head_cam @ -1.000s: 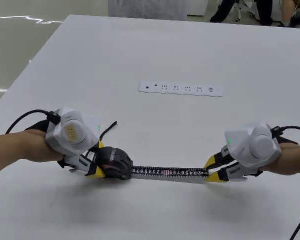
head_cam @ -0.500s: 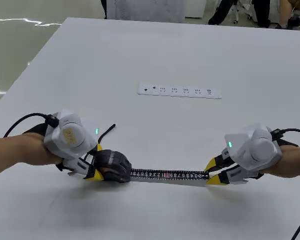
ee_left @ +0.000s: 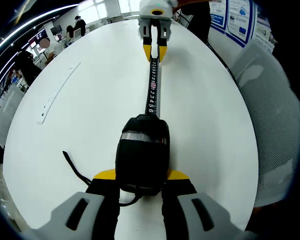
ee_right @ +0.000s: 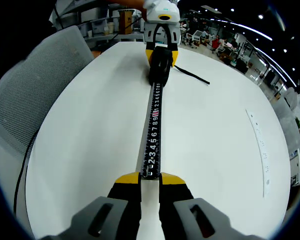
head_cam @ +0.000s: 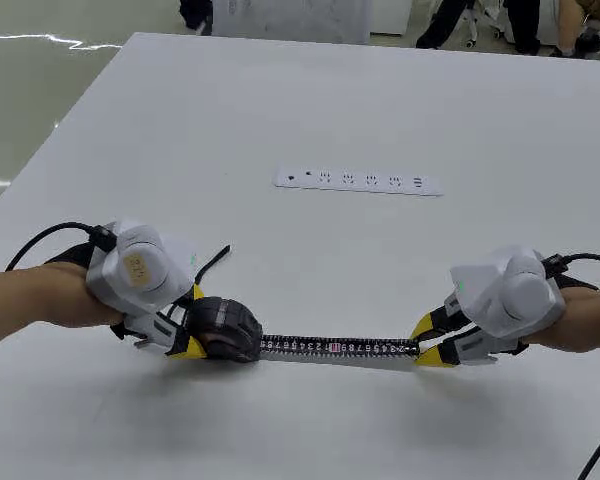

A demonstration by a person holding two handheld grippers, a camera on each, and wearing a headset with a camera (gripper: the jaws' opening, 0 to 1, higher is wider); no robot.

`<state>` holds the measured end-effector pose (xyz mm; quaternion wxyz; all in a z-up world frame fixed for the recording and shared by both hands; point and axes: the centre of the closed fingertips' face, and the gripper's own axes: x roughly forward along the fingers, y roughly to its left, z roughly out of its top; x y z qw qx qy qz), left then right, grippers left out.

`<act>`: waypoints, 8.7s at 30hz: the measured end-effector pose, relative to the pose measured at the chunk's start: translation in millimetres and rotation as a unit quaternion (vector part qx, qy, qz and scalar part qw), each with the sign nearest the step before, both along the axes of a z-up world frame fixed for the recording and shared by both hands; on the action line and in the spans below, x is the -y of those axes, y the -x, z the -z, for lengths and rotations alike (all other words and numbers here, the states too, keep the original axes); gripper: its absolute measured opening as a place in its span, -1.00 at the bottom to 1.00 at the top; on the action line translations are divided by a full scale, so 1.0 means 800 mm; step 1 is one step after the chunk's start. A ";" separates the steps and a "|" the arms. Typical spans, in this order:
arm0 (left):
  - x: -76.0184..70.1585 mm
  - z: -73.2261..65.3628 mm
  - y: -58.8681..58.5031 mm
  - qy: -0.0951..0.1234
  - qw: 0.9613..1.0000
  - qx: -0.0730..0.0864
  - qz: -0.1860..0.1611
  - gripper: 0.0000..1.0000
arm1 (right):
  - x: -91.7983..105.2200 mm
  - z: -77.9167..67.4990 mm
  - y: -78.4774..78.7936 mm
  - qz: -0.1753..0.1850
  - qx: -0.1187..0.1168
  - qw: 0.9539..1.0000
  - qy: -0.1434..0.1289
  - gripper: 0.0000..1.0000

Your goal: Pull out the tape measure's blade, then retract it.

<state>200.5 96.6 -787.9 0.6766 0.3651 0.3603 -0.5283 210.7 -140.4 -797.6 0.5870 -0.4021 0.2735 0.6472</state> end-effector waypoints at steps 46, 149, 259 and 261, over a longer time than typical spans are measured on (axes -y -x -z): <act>-0.001 0.001 -0.002 0.001 1.000 0.002 -0.001 -0.46 | 0.019 -0.003 -0.002 0.002 0.003 1.000 0.010 -0.78; 0.002 0.002 -0.001 -0.008 1.000 0.008 0.001 -0.44 | 0.052 0.014 0.001 0.016 -0.003 0.999 0.046 -0.73; -0.007 -0.101 0.136 0.212 0.903 0.080 -0.365 0.72 | 0.057 -0.100 0.120 0.437 0.061 0.881 -0.171 0.60; -0.004 -0.104 0.141 0.215 0.899 0.081 -0.372 0.73 | 0.057 -0.100 0.124 0.442 0.062 0.879 -0.171 0.64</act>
